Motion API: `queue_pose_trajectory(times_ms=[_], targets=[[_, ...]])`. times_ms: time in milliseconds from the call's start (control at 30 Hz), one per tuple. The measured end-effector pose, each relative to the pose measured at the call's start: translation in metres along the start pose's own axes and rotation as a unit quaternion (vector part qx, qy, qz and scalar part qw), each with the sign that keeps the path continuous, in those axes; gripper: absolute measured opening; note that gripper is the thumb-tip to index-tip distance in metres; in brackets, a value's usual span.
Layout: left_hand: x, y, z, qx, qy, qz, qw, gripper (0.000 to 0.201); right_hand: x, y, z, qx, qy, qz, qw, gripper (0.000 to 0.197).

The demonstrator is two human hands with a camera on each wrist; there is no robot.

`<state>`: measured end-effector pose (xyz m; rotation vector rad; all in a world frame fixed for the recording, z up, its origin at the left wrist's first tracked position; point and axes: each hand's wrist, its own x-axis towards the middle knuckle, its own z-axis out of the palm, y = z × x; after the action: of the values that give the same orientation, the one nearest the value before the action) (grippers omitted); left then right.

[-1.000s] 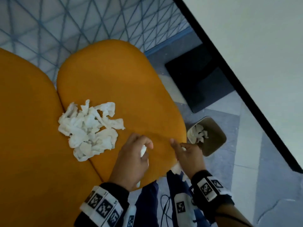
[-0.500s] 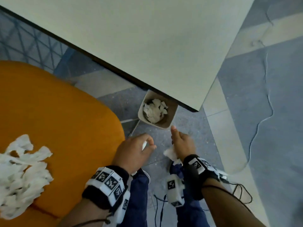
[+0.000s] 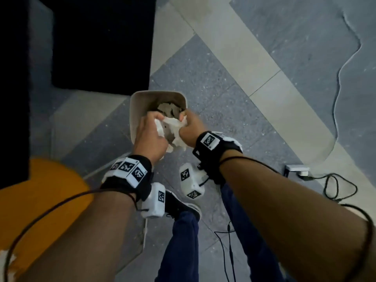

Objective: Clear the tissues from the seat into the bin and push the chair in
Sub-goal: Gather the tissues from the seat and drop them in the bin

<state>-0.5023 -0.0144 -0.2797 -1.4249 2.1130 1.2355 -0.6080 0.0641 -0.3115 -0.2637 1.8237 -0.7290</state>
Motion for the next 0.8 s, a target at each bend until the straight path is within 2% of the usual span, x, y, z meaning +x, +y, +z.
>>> queue_pose_trajectory(times_ms=[67,267,400,600,700,800], targets=[[0.018,-0.003,0.007,0.014,0.023,0.013,1.000,0.062,0.017,0.005,0.005,-0.023,0.008,-0.007,1.000,0.022],[0.066,-0.024,0.024,0.057,0.060,0.037,0.996,0.068,0.054,0.019,0.019,-0.077,0.012,-0.027,0.997,0.063],[0.086,-0.034,0.027,0.075,0.060,0.016,0.995,0.072,0.061,0.017,0.016,-0.072,-0.009,-0.048,0.996,0.081],[0.076,-0.045,0.014,0.084,0.063,0.013,0.994,0.069,0.039,0.021,-0.005,0.023,-0.060,-0.051,0.997,0.072],[0.043,-0.048,0.008,0.063,0.044,-0.003,0.997,0.068,0.019,0.033,-0.023,-0.007,-0.084,-0.016,0.996,0.057],[-0.007,-0.055,0.004,0.060,0.023,0.014,0.998,0.064,-0.010,0.056,-0.044,-0.092,-0.110,0.018,0.989,0.053]])
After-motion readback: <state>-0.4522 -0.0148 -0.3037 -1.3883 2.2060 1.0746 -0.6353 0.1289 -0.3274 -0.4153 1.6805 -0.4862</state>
